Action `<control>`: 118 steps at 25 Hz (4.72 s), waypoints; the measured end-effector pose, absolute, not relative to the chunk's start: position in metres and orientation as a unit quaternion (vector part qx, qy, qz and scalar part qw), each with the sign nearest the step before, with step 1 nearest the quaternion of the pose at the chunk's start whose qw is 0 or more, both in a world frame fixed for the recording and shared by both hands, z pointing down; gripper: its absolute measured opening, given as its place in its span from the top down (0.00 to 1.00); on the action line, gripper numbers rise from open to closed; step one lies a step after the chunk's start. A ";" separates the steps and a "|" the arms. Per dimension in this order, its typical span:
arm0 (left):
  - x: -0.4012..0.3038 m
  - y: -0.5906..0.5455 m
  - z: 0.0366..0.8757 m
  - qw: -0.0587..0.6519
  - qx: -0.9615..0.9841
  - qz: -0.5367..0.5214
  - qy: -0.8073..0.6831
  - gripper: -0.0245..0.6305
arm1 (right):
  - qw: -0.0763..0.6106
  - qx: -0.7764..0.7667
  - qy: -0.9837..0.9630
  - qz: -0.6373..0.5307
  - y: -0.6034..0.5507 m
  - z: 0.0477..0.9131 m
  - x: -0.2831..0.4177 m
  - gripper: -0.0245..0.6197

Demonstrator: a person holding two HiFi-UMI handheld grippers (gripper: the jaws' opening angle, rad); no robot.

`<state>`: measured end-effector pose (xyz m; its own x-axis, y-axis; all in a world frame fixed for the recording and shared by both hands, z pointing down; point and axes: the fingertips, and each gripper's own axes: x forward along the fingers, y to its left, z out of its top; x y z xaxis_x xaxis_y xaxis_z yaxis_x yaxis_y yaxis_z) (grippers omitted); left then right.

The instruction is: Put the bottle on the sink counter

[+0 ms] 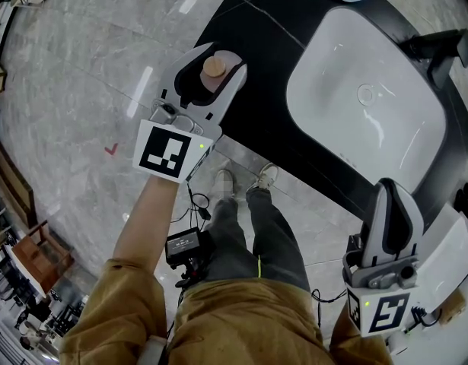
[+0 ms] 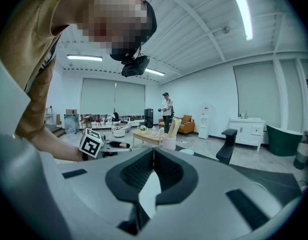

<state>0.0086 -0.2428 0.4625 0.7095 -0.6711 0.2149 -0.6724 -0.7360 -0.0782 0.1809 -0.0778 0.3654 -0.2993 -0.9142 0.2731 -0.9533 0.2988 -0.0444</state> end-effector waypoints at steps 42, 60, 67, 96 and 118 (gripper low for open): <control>0.001 -0.221 0.407 -0.036 0.921 0.102 -0.375 0.73 | 0.071 0.586 -0.804 0.063 -0.062 0.322 0.168 0.95; -0.015 -0.198 0.350 -0.074 0.917 0.087 -0.381 0.91 | 0.062 0.592 -0.803 0.017 -0.041 0.274 0.162 0.95; -0.032 -0.187 0.333 -0.073 0.914 0.080 -0.392 0.96 | 0.062 0.595 -0.802 0.000 -0.032 0.257 0.154 0.95; -0.099 -0.136 0.277 -0.042 0.903 0.100 -0.415 0.96 | 0.068 0.623 -0.778 -0.050 0.005 0.208 0.146 0.95; -0.075 -0.106 0.200 -0.045 0.915 0.062 -0.395 0.96 | 0.049 0.633 -0.767 -0.085 0.022 0.176 0.149 0.95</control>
